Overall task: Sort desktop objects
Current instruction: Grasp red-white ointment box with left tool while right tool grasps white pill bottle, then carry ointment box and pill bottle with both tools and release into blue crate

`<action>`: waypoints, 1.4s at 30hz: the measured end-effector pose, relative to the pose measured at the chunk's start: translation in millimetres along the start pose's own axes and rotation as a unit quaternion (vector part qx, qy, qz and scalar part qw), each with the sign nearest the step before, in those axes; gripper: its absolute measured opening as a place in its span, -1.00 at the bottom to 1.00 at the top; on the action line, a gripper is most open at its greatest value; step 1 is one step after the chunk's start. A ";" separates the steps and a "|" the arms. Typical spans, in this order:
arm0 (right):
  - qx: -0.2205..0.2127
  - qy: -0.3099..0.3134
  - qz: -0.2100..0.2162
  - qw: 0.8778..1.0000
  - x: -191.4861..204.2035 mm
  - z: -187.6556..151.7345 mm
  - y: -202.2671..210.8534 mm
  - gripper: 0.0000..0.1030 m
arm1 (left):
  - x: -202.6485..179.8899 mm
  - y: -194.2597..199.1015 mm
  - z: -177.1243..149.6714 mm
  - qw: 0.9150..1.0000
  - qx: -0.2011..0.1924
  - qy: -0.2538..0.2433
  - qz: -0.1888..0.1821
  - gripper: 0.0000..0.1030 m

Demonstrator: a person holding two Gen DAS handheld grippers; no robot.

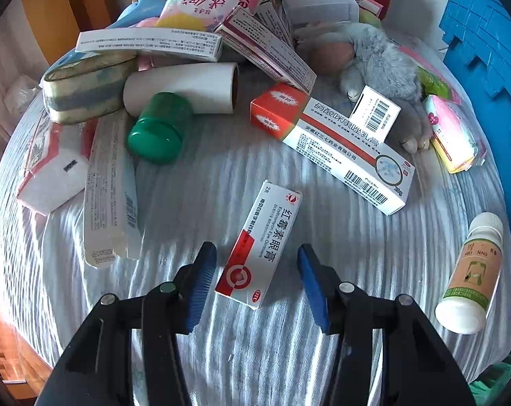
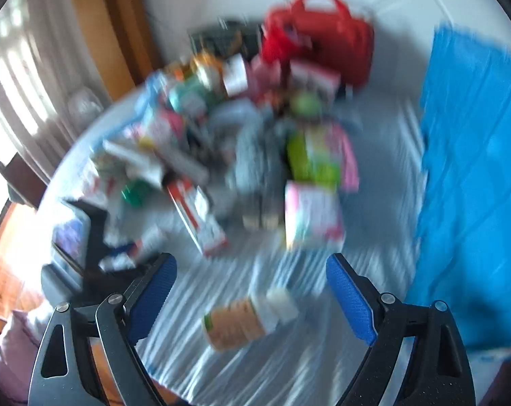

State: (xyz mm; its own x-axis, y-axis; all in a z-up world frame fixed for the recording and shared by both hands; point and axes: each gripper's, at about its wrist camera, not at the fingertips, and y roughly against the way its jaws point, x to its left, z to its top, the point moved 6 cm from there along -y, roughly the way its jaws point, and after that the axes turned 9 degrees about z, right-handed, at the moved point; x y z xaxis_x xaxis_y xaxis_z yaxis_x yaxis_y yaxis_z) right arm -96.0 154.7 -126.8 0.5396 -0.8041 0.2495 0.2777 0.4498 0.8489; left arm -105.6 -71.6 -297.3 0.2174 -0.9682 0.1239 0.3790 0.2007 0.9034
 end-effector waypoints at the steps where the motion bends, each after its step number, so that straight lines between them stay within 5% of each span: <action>1: 0.018 -0.021 -0.001 1.000 -6.5 -11.0 -11.5 0.74 | -0.8 -0.8 0.6 1.000 -0.001 -0.003 -0.002 -0.06; 5: 0.066 -0.110 0.019 0.992 -25.9 -46.0 -40.6 0.64 | -3.7 -3.5 3.2 1.000 -0.005 -0.011 -0.007 -0.09; 9: 0.065 -0.165 0.040 0.983 -27.3 -54.4 -56.4 0.62 | -8.5 -3.7 4.4 0.999 -0.008 -0.030 -0.020 -0.45; 12: 0.060 -0.186 0.042 0.980 -22.9 -52.3 -69.5 0.48 | -10.3 -4.3 4.5 0.999 -0.008 -0.042 -0.026 -0.48; 18: 0.065 -0.191 0.023 0.979 -15.3 -53.0 -89.7 0.29 | -6.9 -3.9 0.8 0.998 -0.004 -0.047 -0.039 -0.49; 20: 0.073 -0.181 0.017 0.981 -11.2 -56.2 -95.5 0.07 | -4.5 -1.5 0.3 0.998 -0.007 -0.046 -0.042 -0.49; 24: 0.064 -0.147 0.004 0.987 -0.9 -54.6 -89.7 0.04 | 1.4 16.3 4.3 0.998 -0.030 -0.044 -0.043 -0.49; 33: -0.051 -0.052 -0.007 0.997 25.9 -6.2 -6.6 0.01 | -6.3 119.9 55.2 0.988 -0.145 -0.035 -0.048 -0.49; 38: -0.152 -0.014 -0.022 0.988 32.3 26.9 69.5 0.01 | -31.1 191.6 81.5 0.972 -0.223 -0.044 -0.061 -0.49; 42: -0.242 0.009 -0.047 0.969 15.7 43.0 150.4 0.01 | -58.5 246.7 92.2 0.957 -0.269 -0.058 -0.087 -0.49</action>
State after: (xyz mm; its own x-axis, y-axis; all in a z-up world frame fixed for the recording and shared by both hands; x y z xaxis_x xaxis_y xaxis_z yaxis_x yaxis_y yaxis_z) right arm -79.9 193.0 24.9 0.5062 -0.8453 0.1708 0.6642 0.5085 0.5479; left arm -107.7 20.8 -43.7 0.0179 -0.9978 0.0637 0.8163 0.0514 0.5753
